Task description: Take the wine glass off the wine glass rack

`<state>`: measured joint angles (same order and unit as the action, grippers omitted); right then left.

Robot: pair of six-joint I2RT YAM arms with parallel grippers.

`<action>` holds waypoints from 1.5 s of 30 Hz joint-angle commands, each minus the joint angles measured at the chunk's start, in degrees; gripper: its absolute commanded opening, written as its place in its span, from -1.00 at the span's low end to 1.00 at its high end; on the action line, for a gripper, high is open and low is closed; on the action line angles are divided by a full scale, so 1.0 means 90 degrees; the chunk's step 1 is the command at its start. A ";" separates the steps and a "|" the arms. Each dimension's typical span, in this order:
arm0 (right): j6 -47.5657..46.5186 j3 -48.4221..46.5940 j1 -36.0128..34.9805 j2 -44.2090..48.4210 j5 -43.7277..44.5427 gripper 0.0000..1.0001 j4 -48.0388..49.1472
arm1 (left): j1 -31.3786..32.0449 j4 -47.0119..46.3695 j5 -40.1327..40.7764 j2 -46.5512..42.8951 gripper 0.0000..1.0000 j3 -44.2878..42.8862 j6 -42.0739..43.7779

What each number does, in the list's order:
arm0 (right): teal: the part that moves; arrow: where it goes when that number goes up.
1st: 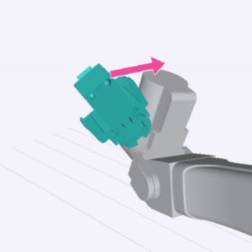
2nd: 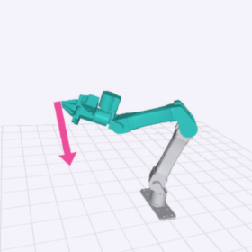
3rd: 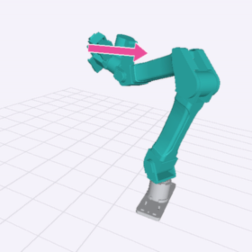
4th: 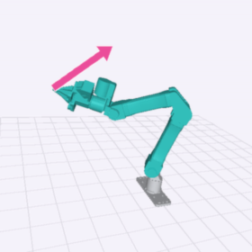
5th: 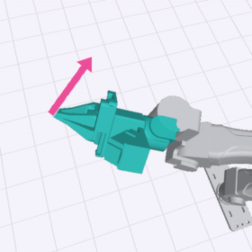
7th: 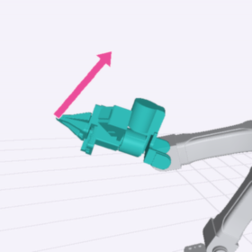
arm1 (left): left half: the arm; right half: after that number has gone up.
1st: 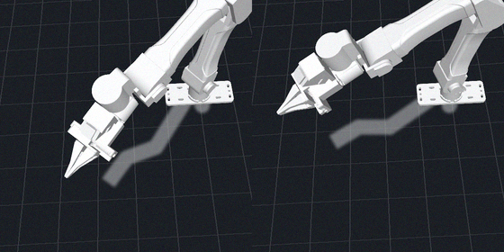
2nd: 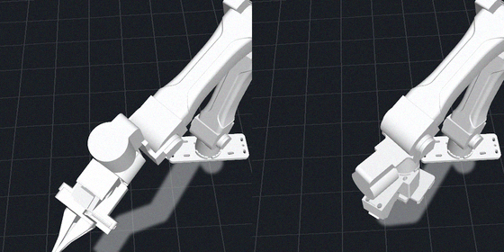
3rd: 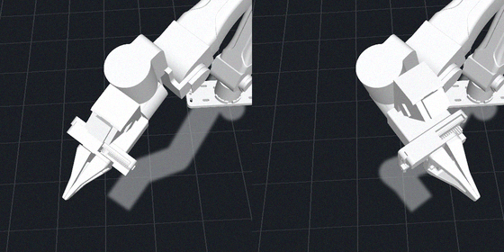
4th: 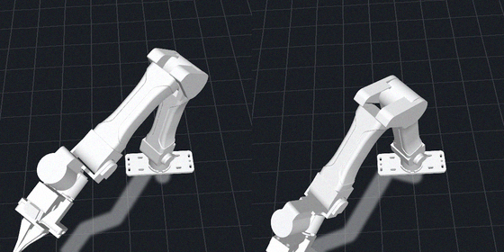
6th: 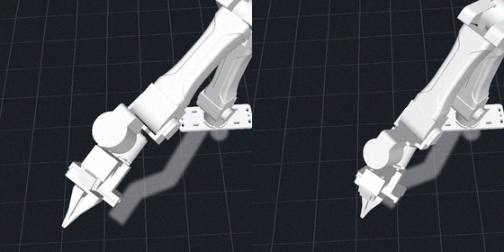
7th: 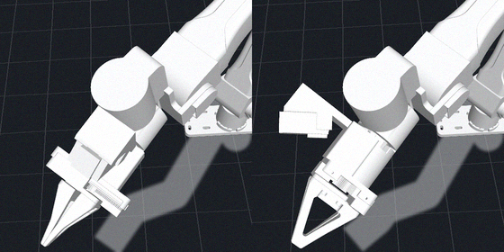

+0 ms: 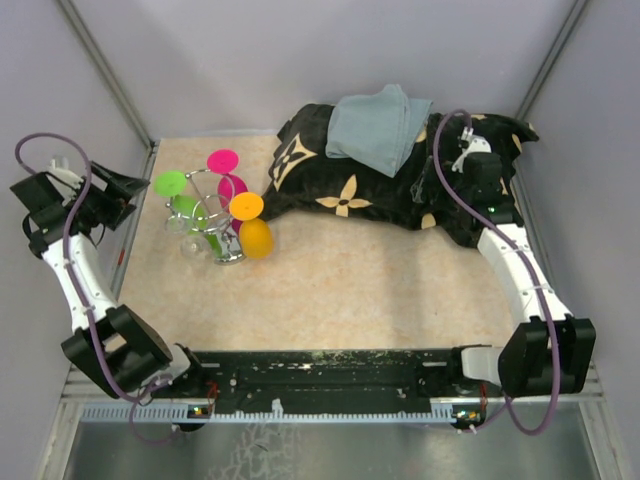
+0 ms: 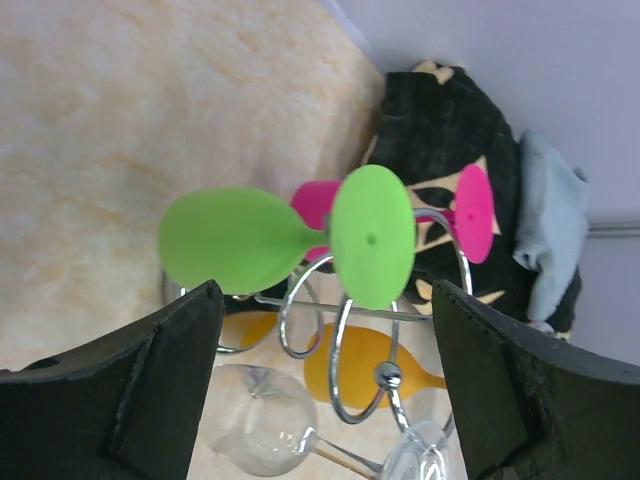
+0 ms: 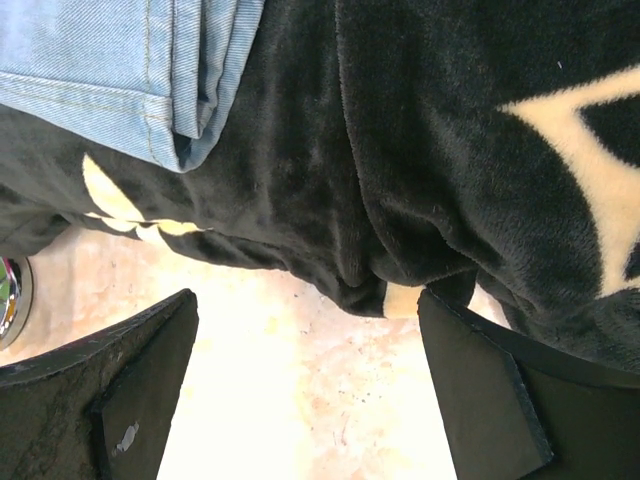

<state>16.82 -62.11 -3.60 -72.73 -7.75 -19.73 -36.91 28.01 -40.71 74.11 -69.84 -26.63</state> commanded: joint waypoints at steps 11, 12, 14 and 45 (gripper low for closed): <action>0.0133 0.0491 0.0029 0.0550 -0.0018 0.82 0.0269 | -0.0057 -0.1090 -0.1610 0.0461 0.57 0.0309 -0.0862; 0.0134 0.0520 0.0028 0.0574 -0.0031 0.82 0.0277 | -0.0057 -0.1121 -0.1619 0.0487 0.56 0.0318 -0.0897; 0.0133 0.0587 0.0028 0.0596 -0.0046 0.82 0.0304 | -0.0050 -0.1185 -0.1645 0.0536 0.54 0.0329 -0.0964; 0.0128 0.0615 0.0028 0.0578 -0.0125 0.82 0.0395 | 0.0351 -0.1522 -0.1683 0.0936 -0.12 0.0344 -0.1322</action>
<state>17.85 -55.88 -3.60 -69.34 -8.71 -18.85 -34.00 15.79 -55.09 82.13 -66.17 -38.59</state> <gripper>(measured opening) 0.909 0.450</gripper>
